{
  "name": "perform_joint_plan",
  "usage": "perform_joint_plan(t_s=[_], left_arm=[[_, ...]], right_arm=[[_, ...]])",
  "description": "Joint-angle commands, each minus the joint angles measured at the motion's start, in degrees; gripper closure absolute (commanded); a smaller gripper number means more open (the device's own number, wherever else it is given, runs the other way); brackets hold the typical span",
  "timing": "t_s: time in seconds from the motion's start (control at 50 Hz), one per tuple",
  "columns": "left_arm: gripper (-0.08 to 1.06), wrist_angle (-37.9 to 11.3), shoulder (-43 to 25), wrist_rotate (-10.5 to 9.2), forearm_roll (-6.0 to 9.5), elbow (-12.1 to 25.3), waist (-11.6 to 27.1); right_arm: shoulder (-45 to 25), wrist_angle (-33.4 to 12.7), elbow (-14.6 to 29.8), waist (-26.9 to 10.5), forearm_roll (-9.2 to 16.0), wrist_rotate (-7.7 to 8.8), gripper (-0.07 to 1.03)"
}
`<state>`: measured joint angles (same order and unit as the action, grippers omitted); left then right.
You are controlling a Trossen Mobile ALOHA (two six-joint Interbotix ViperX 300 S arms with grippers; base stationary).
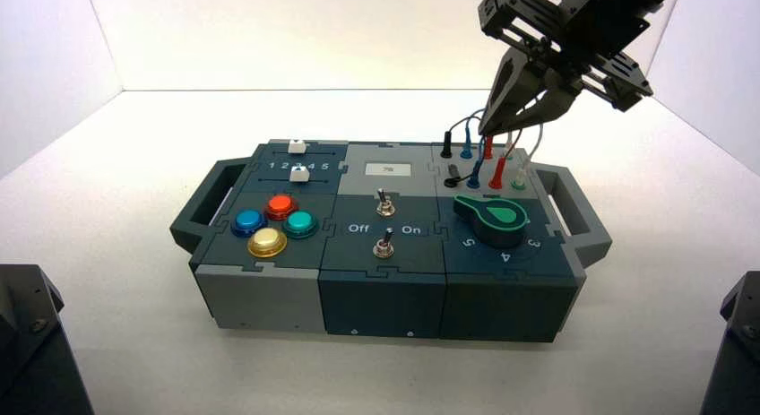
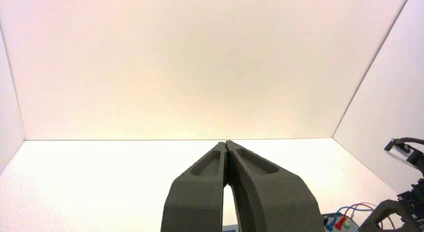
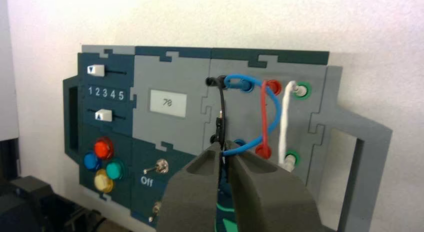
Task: Pull the blue wire.
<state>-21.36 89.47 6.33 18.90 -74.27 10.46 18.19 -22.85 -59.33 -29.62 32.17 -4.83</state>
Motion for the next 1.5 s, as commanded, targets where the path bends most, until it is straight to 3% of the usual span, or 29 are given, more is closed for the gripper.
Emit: perform_joint_plan(t_s=[0.02,0.92,1.5], left_arm=[[1.01,0.7,-0.4,0.09,-0.09,1.0,-0.4],[1.01,0.9,-0.7,0.09,-0.18,1.0,-0.4],[1.01,0.9,-0.7,0.18,-0.18,1.0,-0.4]], right_arm=[[0.3,0.3,0.5,0.1,-0.8,0.26,0.99],[2.3,-4.3,6.3,0.0,-4.3,1.05,0.99],[1.8,-5.2,7.0,0.0,-4.6,1.05,0.99]])
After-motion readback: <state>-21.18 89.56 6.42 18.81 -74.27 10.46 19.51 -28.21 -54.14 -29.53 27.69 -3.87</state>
